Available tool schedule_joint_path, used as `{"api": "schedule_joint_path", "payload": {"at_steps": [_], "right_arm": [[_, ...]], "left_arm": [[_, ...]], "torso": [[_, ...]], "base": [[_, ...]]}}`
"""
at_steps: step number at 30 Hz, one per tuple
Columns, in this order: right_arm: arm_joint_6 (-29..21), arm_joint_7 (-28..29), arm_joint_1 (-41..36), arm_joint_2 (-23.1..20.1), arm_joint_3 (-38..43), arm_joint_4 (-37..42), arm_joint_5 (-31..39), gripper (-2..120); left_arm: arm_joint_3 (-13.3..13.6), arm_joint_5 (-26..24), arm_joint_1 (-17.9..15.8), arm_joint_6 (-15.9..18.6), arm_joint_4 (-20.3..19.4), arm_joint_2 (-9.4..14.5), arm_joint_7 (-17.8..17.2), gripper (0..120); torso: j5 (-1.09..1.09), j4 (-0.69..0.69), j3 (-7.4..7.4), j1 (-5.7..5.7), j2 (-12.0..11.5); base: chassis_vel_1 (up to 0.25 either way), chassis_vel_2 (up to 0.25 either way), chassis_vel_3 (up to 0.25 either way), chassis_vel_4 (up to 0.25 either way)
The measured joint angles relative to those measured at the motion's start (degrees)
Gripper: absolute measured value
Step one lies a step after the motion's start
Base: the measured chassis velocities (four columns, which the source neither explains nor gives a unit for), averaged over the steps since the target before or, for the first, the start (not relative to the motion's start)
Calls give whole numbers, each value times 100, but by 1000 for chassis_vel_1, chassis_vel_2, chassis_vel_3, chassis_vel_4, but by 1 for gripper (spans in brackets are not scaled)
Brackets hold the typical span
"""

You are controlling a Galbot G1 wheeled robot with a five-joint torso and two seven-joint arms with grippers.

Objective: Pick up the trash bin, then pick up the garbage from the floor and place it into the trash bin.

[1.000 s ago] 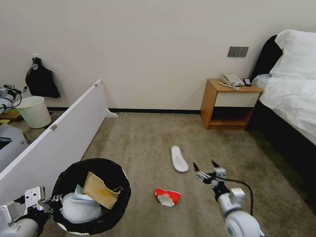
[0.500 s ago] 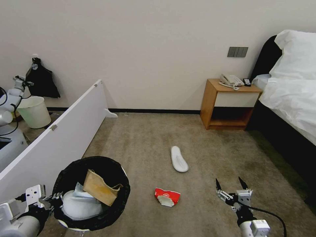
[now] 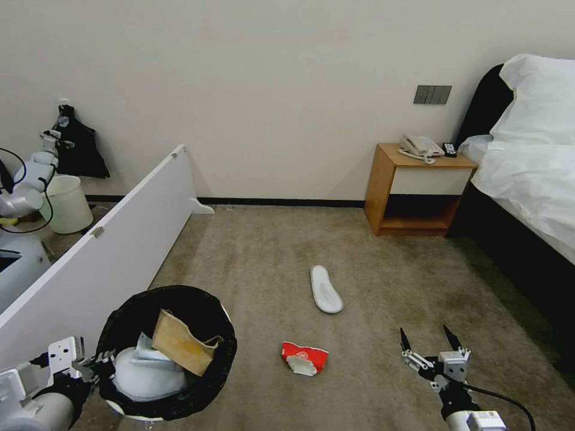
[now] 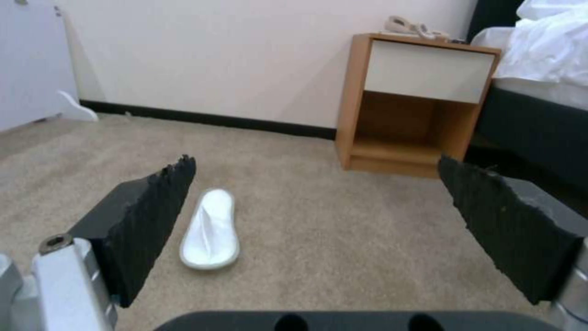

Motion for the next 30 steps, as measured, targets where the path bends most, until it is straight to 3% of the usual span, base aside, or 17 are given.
{"api": "schedule_joint_path", "payload": {"at_steps": [30], "right_arm": [[4,-129,13,-28,-29,-46,35,100]], "left_arm": [[3,14,1,-5,-9,-23,6,2]], "torso": [[0,-1,0,1,0]], "base": [[-15,13,13,-11]]}}
